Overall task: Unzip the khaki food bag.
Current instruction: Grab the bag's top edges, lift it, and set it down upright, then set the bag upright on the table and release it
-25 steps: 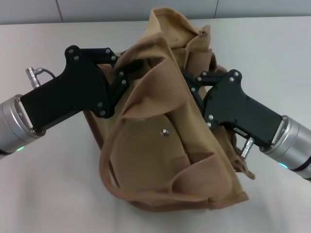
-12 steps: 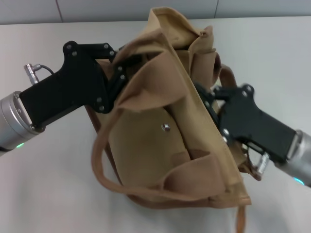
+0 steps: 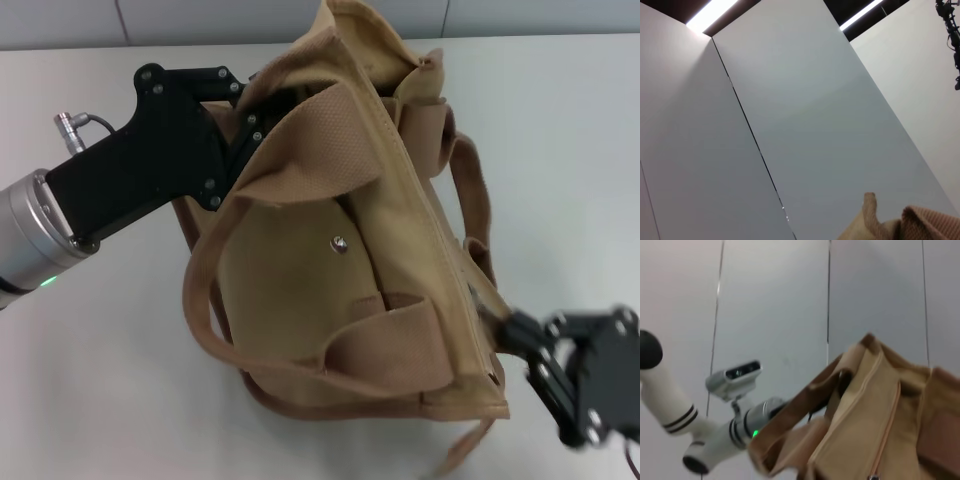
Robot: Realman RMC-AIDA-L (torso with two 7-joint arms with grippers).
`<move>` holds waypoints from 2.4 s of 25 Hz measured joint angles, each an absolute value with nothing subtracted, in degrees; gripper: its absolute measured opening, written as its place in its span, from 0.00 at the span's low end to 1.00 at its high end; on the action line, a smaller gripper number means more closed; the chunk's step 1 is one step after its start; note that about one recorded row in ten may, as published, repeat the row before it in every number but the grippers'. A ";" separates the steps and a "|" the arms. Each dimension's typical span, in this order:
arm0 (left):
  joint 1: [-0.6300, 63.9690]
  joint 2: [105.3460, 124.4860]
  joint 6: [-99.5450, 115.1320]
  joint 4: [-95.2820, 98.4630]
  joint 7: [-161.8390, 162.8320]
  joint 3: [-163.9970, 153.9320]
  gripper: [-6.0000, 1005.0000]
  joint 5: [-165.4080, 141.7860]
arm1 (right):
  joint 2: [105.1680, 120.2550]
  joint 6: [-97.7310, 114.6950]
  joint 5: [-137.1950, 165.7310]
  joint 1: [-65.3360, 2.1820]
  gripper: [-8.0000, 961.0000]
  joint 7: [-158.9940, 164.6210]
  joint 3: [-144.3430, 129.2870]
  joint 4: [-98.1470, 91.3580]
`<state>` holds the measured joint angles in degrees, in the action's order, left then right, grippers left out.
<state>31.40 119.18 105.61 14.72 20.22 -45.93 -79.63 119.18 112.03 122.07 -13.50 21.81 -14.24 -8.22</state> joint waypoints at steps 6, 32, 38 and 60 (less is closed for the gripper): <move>31.61 119.18 104.87 14.65 20.21 -45.81 0.07 -79.47 | 119.18 112.74 123.41 -7.19 0.08 26.30 -13.94 -12.69; 31.82 119.17 104.99 14.21 20.21 -46.24 0.07 -78.87 | 119.52 103.82 126.58 -13.80 0.68 36.13 -5.75 -15.34; 31.80 119.18 105.23 13.82 20.23 -46.23 0.07 -78.84 | 119.61 99.23 126.58 -18.08 0.72 36.28 -7.36 -13.44; 27.70 119.17 96.34 0.20 15.39 -49.74 0.07 -80.07 | 119.37 87.28 108.08 -32.56 0.15 36.54 -6.50 -16.01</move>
